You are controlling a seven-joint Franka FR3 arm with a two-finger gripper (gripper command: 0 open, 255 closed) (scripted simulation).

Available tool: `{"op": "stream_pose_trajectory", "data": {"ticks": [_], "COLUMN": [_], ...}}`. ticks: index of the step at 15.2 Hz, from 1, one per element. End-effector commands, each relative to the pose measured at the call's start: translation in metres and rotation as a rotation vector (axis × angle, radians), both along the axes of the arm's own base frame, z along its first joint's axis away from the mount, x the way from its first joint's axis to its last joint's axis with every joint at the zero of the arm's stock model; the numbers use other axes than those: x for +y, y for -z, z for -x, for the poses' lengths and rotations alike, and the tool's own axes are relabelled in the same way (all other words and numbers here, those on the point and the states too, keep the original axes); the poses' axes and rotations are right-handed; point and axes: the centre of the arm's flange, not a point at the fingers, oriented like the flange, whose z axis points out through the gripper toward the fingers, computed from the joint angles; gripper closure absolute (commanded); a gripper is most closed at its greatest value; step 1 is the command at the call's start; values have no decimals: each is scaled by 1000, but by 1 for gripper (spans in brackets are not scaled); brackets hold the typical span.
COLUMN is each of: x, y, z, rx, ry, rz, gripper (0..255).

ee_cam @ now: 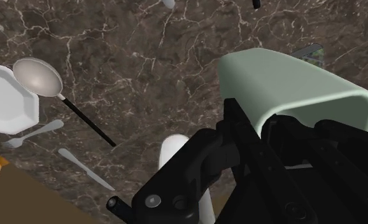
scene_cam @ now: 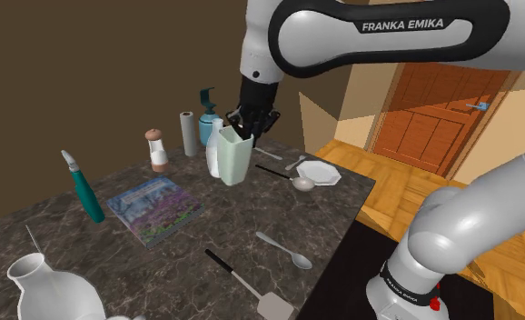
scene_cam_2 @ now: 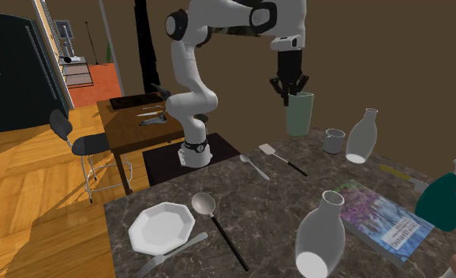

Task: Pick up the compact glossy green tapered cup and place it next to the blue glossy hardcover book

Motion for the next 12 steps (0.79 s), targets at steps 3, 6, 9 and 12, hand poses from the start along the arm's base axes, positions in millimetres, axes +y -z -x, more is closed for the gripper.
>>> {"op": "stream_pose_trajectory", "data": {"ticks": [3,6,9,12], "x": [45,78,111,145], "y": [-1,-1,-1,-1], "z": [-29,-50,-72,-93], "rx": [0,0,0,0], "ry": [1,1,1,1], "rz": [-2,-2,-2,-2], "gripper": [255,255,255,255]}}
